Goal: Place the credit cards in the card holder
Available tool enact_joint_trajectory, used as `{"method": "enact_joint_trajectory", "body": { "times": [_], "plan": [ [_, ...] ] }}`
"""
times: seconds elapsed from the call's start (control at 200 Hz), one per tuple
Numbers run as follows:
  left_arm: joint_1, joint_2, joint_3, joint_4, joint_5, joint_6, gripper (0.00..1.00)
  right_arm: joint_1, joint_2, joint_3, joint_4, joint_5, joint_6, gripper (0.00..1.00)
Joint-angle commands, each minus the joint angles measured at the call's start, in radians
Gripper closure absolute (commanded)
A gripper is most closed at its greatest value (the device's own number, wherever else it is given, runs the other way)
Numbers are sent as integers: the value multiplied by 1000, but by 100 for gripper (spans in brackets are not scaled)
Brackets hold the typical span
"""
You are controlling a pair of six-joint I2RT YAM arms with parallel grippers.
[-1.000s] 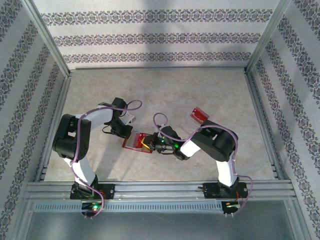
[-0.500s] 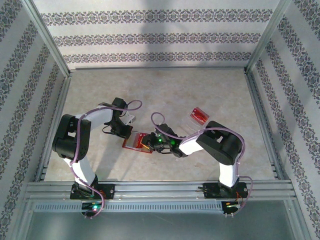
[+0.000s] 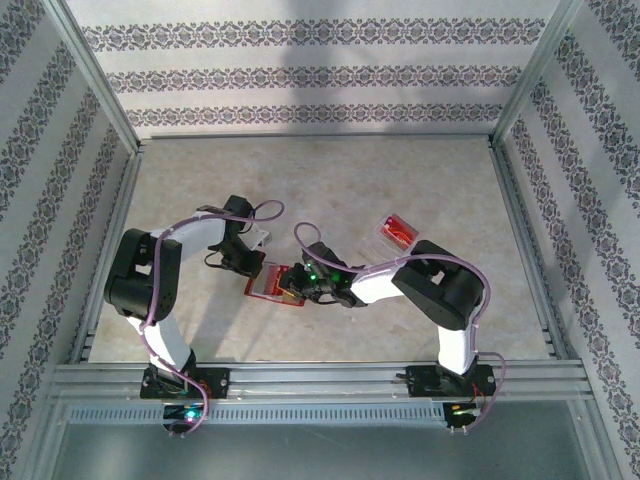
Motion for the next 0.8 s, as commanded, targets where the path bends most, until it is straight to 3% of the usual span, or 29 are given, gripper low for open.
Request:
{"method": "enact_joint_trajectory", "body": {
  "times": [0.0,0.795],
  "plan": [
    [-20,-16,-17,-10,-1,6,97,11,44,35,-73,-25,-30,87],
    [-21,-18,-28,-4,8,8,97,15,-12,43,-160,2,-67,72]
  ]
}}
